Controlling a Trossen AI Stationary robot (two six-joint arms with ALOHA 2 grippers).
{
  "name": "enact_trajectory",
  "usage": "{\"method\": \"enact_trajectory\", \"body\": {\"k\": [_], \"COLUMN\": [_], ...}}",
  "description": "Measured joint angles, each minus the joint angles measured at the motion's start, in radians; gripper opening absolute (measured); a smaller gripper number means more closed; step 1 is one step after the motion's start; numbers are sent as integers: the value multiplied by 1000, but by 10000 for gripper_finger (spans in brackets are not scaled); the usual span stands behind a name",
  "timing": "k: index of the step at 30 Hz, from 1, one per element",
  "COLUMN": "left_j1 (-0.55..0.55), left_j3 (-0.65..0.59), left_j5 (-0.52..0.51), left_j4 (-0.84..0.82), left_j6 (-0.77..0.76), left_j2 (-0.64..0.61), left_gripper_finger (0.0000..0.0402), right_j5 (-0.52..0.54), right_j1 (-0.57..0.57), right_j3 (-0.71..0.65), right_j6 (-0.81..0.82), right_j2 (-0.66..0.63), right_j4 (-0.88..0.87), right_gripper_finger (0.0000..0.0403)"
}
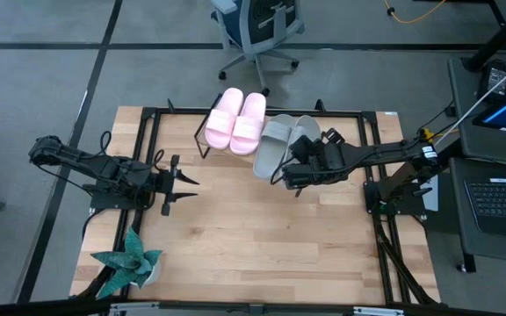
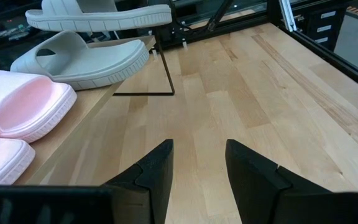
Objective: Pick and place slides into the shelf
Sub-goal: Put the gray slide on the shelf
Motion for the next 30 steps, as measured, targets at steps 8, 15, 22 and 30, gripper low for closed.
{"method": "enact_trajectory", "body": {"k": [8,15,22,30], "left_j1": [0,0,0,0], "left_j3": [0,0,0,0], "left_j5": [0,0,0,0], "left_j4": [0,0,0,0], "left_j6": [0,0,0,0], "left_j2": [0,0,0,0], "left_gripper_finger": [139,139,139,139], "right_j5": [2,4,5,5], "right_j1": [0,0,0,23], "right_j3": [0,0,42,206], "right_j6": [-13,-43,-83,-141], "right_j2": [1,1,2,1], "right_j4": [45,46,77,97], "right_gripper_finger": [145,171,179,179]}}
